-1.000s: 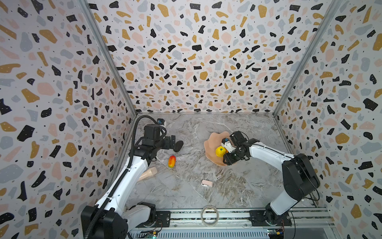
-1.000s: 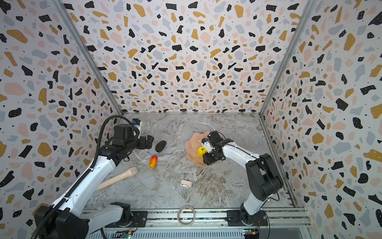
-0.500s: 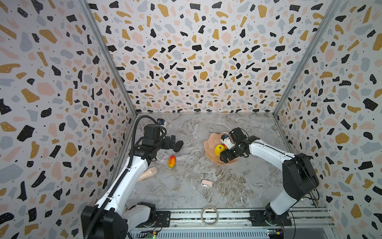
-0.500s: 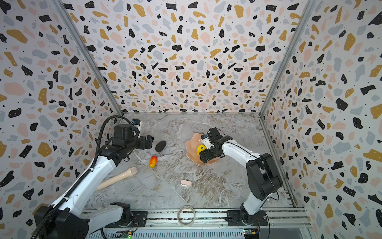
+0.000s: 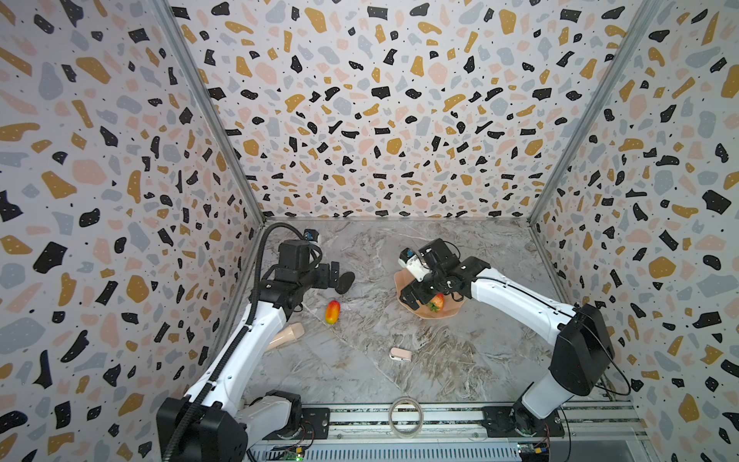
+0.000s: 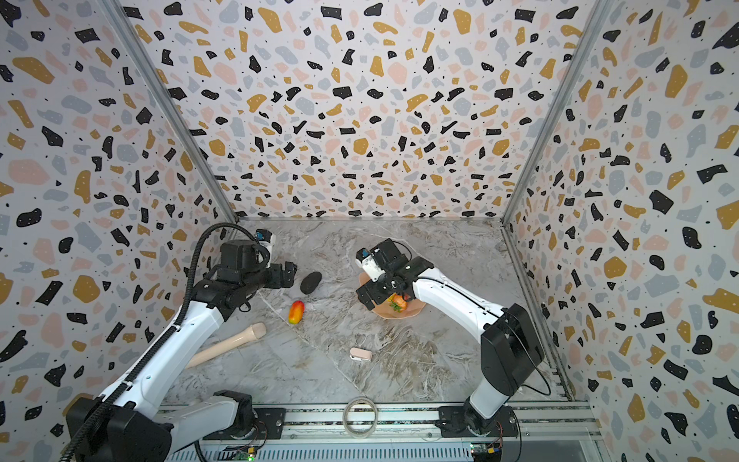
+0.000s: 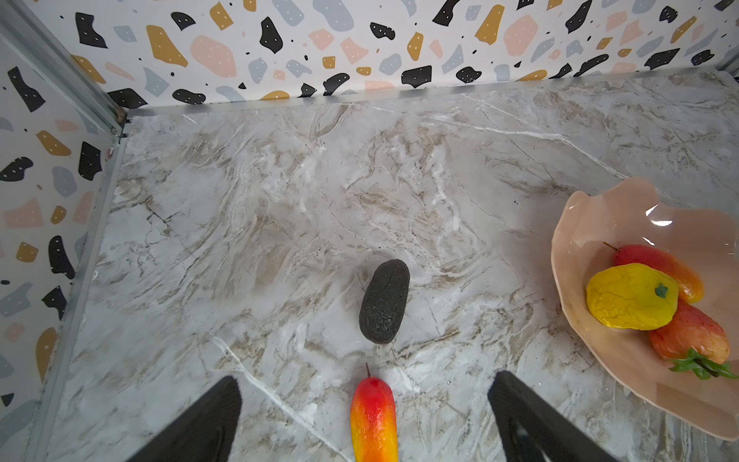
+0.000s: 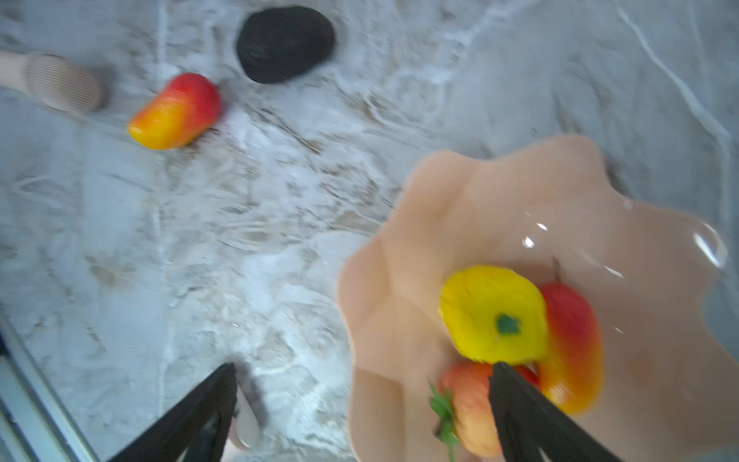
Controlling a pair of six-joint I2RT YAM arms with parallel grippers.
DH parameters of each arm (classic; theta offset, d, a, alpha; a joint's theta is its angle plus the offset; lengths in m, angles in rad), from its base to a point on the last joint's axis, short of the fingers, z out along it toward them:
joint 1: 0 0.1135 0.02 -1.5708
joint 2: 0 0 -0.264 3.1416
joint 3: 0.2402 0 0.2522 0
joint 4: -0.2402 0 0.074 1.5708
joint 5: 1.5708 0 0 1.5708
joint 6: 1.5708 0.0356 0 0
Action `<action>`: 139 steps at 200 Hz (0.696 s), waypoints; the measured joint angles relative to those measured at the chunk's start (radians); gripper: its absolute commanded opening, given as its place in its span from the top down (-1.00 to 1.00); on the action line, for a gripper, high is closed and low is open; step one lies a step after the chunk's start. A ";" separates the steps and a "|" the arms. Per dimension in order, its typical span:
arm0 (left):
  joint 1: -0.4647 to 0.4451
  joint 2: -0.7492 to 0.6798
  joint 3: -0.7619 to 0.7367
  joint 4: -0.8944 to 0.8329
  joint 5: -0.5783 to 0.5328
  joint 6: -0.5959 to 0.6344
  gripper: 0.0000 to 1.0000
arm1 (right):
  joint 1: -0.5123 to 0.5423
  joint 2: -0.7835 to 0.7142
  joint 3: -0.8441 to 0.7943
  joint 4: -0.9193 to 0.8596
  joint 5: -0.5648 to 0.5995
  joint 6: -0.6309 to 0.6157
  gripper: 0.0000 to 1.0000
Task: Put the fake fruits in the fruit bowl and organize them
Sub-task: 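Reach the right gripper to the last mango near the left arm and grasp it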
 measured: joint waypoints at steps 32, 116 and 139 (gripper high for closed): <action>0.000 -0.001 0.000 -0.001 -0.001 0.000 -0.99 | 0.119 0.208 0.145 0.145 -0.029 0.076 -0.99; 0.000 -0.049 0.000 -0.015 -0.027 -0.001 -0.99 | 0.247 0.480 0.207 0.468 0.068 0.441 -0.78; 0.000 -0.049 -0.002 -0.016 -0.027 -0.001 -0.99 | 0.253 0.522 0.220 0.512 0.098 0.497 -0.70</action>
